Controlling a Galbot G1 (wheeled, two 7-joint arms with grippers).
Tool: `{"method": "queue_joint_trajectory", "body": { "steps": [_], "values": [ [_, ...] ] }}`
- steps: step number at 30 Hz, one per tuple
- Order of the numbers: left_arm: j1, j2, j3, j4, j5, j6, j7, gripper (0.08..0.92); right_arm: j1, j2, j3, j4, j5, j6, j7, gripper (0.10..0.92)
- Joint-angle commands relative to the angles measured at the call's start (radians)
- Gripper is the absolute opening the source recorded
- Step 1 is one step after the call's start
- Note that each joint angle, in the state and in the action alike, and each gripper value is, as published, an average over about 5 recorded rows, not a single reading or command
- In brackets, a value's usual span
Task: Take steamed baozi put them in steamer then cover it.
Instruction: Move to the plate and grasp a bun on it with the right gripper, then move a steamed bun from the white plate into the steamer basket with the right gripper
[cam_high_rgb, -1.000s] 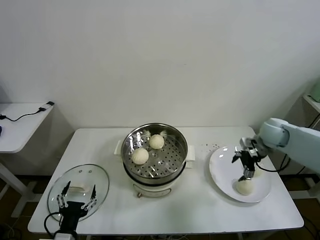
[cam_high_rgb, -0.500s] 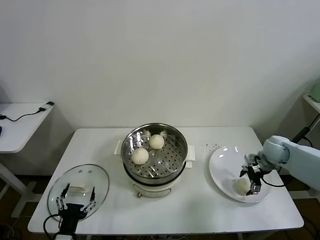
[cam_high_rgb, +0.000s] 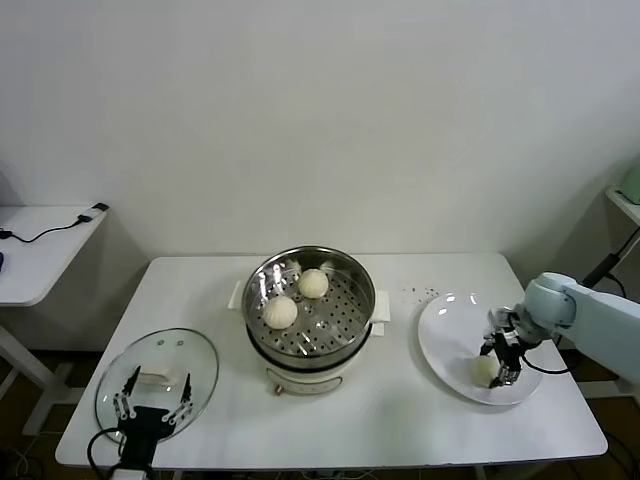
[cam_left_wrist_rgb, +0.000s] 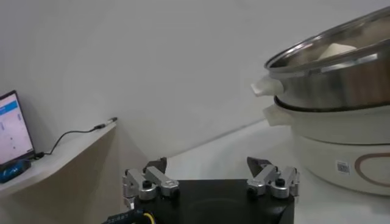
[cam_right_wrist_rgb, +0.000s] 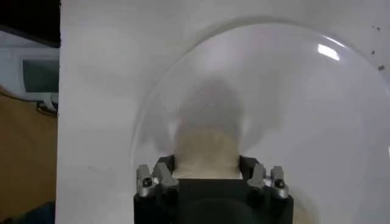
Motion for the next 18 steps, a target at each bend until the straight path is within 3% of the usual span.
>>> {"method": "queue_joint_trajectory", "body": {
  "steps": [1, 9, 18],
  "values": [
    [0.003, 0.0, 0.001, -0.002, 0.002, -0.001, 0.0, 0.823, 0.315, 0.078, -0.195, -0.007, -0.009, 0.198, -0.049, 0.679],
    [0.014, -0.001, 0.001, -0.008, 0.002, -0.004, 0.0, 0.823, 0.693, 0.341, -0.368, -0.019, -0.033, 0.524, -0.092, 0.679],
    [0.03, -0.004, 0.006, -0.011, 0.011, -0.007, 0.01, 0.823, 0.746, 0.604, -0.327, -0.004, -0.134, 0.741, -0.072, 0.679]
  ]
}}
